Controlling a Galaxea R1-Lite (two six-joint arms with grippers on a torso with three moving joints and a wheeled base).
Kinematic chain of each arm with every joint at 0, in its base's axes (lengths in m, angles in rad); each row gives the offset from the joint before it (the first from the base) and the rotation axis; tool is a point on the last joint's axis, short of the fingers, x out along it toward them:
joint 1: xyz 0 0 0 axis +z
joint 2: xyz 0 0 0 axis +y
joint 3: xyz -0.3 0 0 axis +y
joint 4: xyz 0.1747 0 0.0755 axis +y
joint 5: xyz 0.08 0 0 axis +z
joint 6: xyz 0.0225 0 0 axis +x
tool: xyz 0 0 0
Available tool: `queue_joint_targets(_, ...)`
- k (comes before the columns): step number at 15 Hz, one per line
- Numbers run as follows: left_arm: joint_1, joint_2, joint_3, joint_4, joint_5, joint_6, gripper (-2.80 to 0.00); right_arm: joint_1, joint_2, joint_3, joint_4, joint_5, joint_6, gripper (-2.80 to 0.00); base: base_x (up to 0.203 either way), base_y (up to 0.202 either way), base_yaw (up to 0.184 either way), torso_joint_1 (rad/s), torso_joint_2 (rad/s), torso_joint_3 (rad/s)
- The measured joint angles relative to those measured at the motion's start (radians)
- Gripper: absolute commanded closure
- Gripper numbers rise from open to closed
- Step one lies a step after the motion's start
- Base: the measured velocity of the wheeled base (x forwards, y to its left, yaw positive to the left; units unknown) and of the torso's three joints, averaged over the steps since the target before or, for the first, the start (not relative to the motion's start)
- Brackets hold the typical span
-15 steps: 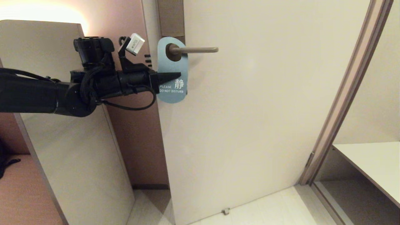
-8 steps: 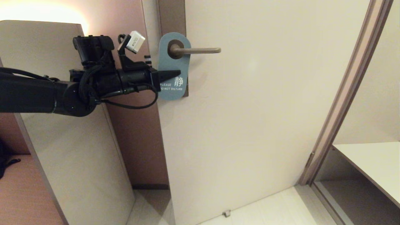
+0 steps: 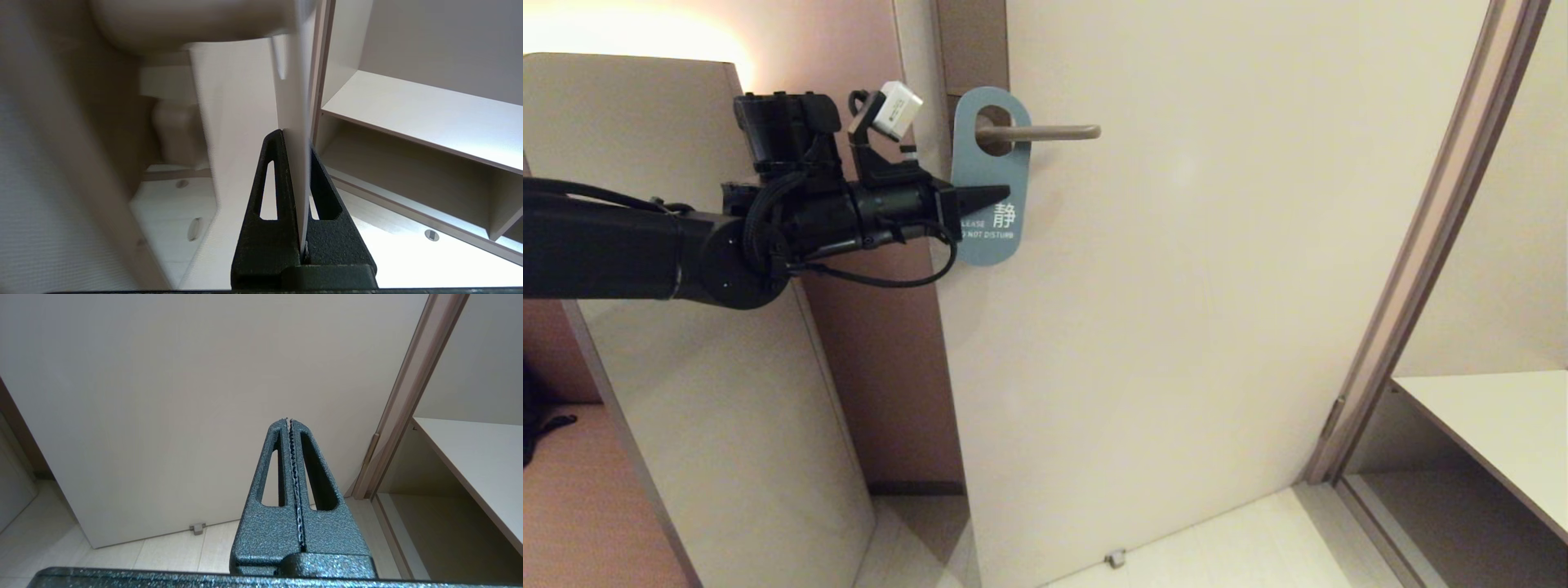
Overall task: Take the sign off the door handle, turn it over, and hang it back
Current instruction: Take down the sign
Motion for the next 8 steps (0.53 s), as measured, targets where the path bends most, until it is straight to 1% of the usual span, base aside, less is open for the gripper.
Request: queue_joint_targets(8, -0.038, -0.028, 0.026, 0.000, 0.136, 0.007, 0.00, 0.001, 0.000, 0.000, 0.000, 0.000, 0.000, 0.00, 0.000, 0.000, 0.000, 0.000, 0.00, 0.000)
